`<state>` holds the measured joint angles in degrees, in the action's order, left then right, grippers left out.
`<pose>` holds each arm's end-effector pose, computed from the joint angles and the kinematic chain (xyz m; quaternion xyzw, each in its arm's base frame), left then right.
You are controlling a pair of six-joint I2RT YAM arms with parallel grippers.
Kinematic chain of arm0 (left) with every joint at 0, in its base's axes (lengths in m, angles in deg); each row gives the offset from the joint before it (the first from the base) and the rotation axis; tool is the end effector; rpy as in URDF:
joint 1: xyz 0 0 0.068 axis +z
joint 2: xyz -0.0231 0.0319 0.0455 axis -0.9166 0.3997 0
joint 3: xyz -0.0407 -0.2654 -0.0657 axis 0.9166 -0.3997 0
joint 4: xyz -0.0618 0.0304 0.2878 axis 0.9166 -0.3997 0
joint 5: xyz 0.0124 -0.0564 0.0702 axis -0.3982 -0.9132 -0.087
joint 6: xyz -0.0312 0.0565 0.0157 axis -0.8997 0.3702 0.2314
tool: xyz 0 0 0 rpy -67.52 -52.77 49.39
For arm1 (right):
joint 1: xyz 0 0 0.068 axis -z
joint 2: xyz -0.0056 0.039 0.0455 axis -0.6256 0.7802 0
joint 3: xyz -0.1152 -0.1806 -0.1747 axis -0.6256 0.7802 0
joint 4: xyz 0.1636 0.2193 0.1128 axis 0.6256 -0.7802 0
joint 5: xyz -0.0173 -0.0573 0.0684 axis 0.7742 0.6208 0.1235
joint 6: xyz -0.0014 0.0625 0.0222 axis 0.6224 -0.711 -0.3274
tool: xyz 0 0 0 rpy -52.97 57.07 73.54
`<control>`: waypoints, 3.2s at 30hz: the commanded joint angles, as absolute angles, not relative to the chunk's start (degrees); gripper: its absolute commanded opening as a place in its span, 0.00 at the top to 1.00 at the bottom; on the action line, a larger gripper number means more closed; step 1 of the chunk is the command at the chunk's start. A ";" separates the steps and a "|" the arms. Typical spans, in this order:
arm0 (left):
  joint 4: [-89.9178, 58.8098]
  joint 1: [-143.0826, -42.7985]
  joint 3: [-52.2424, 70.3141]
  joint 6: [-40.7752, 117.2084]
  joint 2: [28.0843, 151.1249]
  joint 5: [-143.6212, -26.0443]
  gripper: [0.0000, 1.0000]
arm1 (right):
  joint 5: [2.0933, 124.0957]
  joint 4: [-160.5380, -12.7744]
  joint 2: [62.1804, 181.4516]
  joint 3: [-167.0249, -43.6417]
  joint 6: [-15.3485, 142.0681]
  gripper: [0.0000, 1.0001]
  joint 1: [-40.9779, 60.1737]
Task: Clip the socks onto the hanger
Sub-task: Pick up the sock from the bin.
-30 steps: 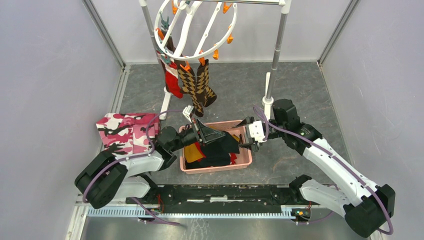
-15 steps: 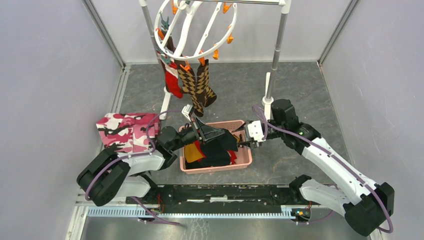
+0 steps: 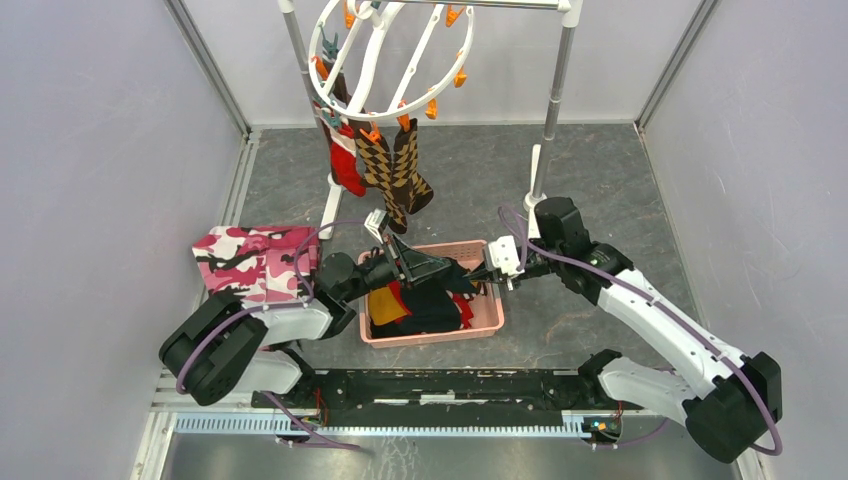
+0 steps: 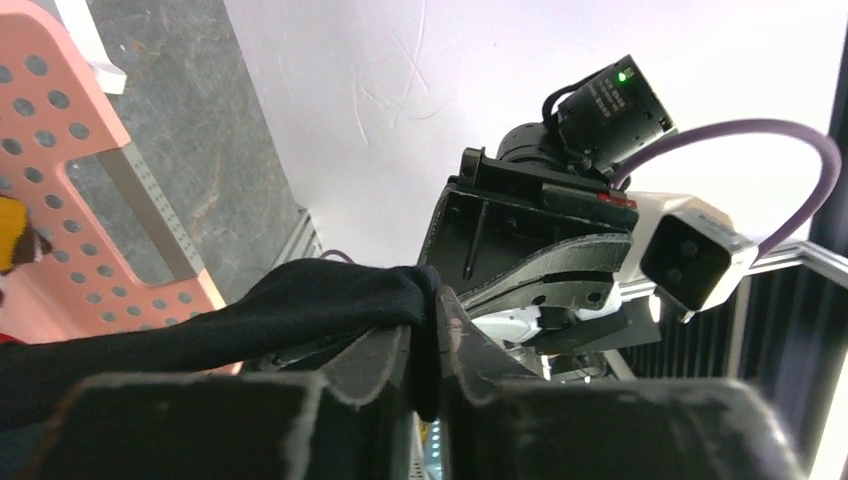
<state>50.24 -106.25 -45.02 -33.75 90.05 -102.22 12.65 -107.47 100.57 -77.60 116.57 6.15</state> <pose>0.1968 -0.1936 0.1885 -0.0751 0.6441 -0.7258 0.2294 0.1937 0.1767 0.2896 -0.6671 0.4474 0.3743 0.4633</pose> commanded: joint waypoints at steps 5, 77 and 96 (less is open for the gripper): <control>51.90 -102.19 -49.80 -24.91 86.03 -103.35 0.39 | 4.51 -107.02 103.72 -81.19 109.74 1.00 10.16; 51.30 -128.08 -48.71 70.89 85.01 -75.14 0.98 | 2.34 -96.43 110.79 -78.45 93.50 1.00 15.15; 32.34 -108.03 -44.61 11.43 72.07 -98.66 0.98 | 5.69 -113.23 108.37 -83.50 113.41 0.41 14.95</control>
